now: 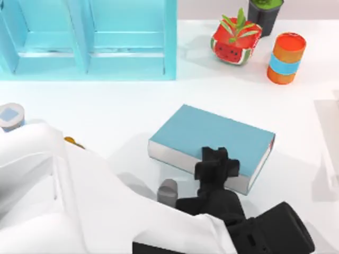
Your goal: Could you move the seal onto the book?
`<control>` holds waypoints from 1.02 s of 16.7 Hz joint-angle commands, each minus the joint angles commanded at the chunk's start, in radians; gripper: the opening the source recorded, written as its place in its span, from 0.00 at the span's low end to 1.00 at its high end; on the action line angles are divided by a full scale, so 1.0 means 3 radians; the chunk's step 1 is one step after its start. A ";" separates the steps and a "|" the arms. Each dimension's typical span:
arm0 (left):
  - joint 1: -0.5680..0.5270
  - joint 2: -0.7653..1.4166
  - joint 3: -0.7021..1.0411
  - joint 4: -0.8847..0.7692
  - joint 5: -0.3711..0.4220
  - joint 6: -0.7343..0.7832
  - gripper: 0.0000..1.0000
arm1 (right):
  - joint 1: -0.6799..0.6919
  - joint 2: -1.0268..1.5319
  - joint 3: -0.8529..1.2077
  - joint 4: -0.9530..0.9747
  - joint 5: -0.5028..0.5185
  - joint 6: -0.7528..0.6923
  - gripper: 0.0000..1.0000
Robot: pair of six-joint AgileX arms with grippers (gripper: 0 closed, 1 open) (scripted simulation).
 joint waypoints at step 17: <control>0.0000 0.0000 0.0000 0.0000 0.0000 0.0000 1.00 | 0.0000 0.0000 0.0000 0.0000 0.0000 0.0000 1.00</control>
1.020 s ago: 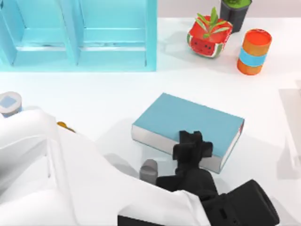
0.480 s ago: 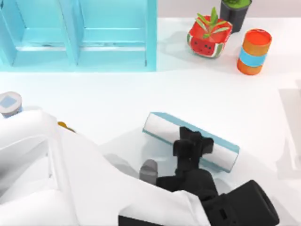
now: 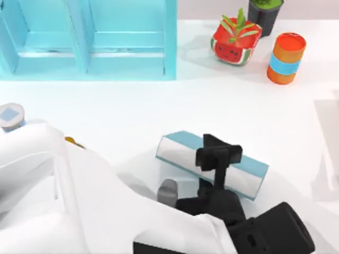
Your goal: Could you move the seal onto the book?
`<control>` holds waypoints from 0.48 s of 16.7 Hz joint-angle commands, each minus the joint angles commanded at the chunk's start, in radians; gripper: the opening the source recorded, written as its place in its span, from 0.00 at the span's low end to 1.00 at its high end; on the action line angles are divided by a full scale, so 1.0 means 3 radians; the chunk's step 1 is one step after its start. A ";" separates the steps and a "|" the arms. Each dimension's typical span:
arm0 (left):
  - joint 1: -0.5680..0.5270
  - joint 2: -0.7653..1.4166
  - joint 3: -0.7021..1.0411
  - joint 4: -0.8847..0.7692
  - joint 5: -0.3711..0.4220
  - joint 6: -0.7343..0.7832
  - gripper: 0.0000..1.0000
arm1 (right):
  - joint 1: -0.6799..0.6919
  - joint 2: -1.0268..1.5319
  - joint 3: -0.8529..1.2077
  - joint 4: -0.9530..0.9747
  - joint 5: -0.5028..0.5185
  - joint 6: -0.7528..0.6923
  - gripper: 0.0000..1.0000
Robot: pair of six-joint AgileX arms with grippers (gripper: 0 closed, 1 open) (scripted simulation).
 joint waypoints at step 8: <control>-0.0178 0.0066 0.0100 -0.0363 -0.0006 -0.0358 1.00 | 0.0000 0.0000 0.0000 0.0000 0.0000 0.0000 1.00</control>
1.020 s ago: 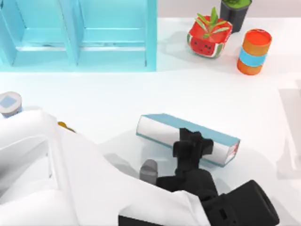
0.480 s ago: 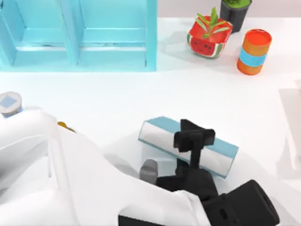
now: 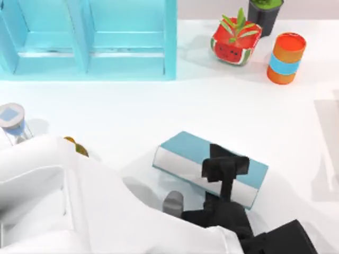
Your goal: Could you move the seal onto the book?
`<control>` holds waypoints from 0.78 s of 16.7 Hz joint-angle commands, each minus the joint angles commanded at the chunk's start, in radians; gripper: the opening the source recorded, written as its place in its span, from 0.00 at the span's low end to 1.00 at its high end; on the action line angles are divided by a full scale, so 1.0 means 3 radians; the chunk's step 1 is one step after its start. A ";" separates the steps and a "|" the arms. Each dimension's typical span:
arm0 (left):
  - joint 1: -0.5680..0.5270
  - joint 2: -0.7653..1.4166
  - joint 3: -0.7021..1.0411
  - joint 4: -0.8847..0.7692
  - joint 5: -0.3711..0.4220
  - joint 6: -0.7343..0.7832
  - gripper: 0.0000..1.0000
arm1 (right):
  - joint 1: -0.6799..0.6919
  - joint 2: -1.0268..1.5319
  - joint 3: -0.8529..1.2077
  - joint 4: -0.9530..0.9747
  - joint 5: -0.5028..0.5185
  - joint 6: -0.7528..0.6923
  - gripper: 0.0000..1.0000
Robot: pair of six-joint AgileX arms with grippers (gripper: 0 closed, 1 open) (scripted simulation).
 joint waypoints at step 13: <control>-0.1058 0.0437 0.0836 -0.3524 0.0118 -0.3270 1.00 | 0.0000 0.0000 0.0000 0.0000 0.0000 0.0000 1.00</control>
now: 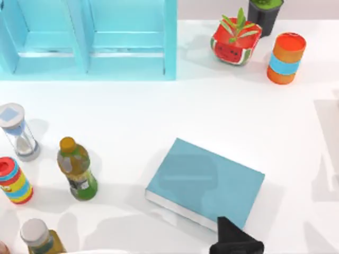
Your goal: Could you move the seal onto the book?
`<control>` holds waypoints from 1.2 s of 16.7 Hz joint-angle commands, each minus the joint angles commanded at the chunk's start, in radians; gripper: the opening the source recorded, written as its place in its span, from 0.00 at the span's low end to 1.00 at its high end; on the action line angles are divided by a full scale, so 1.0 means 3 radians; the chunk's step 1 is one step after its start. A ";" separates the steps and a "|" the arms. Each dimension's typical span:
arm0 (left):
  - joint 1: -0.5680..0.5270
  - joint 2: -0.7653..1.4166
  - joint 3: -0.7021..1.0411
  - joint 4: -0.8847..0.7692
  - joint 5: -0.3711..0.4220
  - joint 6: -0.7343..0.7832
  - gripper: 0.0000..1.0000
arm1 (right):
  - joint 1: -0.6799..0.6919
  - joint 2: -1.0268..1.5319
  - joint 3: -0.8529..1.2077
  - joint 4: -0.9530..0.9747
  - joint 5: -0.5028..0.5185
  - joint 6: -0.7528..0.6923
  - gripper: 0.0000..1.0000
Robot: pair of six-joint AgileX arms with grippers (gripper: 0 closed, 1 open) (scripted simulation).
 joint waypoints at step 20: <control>0.0073 -0.0714 -0.0046 -0.0629 0.0550 -0.0175 1.00 | 0.0000 0.0000 0.0000 0.0000 0.0000 0.0000 1.00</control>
